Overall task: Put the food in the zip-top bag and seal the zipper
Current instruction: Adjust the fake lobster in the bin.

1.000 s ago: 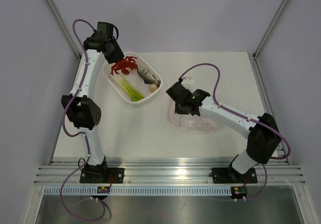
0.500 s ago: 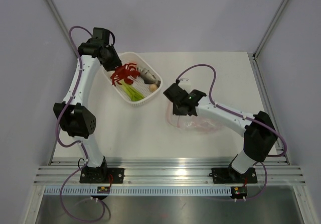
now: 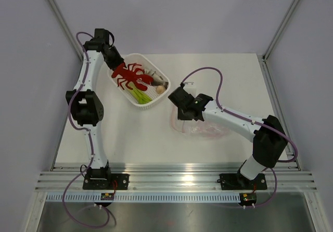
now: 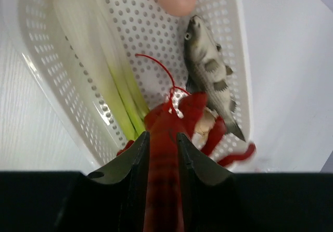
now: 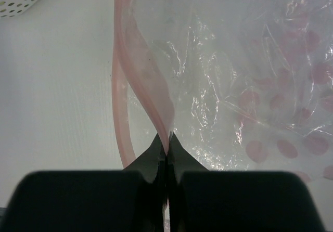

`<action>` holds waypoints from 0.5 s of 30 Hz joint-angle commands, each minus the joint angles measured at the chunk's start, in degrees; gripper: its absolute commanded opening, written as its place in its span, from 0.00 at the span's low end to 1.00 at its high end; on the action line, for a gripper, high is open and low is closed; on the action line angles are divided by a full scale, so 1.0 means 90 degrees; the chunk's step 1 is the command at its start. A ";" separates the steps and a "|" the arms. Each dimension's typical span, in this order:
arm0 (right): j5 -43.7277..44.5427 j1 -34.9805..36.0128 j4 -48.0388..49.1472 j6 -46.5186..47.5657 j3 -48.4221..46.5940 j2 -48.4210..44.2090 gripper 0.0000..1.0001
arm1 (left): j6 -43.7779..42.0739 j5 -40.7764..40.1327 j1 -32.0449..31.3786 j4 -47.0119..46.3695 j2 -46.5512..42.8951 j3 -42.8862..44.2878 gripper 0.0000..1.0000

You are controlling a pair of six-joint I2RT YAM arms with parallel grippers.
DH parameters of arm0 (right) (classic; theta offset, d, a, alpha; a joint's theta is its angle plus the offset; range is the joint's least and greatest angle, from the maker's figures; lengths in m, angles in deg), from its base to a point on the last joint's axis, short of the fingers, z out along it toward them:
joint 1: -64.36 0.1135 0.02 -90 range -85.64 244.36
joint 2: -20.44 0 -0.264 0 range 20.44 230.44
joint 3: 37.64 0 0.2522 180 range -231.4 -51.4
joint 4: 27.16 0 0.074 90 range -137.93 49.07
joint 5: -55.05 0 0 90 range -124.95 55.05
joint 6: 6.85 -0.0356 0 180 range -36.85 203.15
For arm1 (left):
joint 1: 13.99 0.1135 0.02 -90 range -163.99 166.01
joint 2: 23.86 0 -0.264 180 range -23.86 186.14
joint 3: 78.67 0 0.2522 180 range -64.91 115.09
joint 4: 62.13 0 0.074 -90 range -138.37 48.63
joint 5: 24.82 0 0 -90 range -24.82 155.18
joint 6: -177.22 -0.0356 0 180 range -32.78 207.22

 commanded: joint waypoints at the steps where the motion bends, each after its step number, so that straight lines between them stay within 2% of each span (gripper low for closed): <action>1: 0.0083 0.0079 0.0118 -0.0103 -0.0087 -0.0163 0.00 | 0.0257 0.0627 0.0171 -0.0435 0.0427 -0.0143 0.19; 5: 0.0112 0.0070 0.0108 -0.0113 -0.0048 -0.0174 0.00 | 0.0345 0.0618 0.0376 -0.0972 0.0555 -0.0495 0.49; 7: 0.0103 0.0070 0.0108 -0.0113 -0.0057 -0.0154 0.00 | 0.0297 0.0656 0.0396 -0.1226 0.0506 -0.0642 0.59; 10: 0.0073 0.0070 0.0108 -0.0123 -0.0087 -0.0066 0.00 | 0.0287 0.0783 0.0435 -0.1354 0.0467 -0.0652 0.62; 12: 0.0035 0.0079 0.0118 -0.0123 -0.0087 -0.0056 0.00 | 0.0287 0.0667 0.0474 -0.1393 0.0389 -0.0642 0.69; 15: 0.0034 0.0089 0.0118 -0.0142 -0.0087 -0.0056 0.00 | 0.0180 0.0432 0.0493 -0.1530 0.0146 -0.0672 0.71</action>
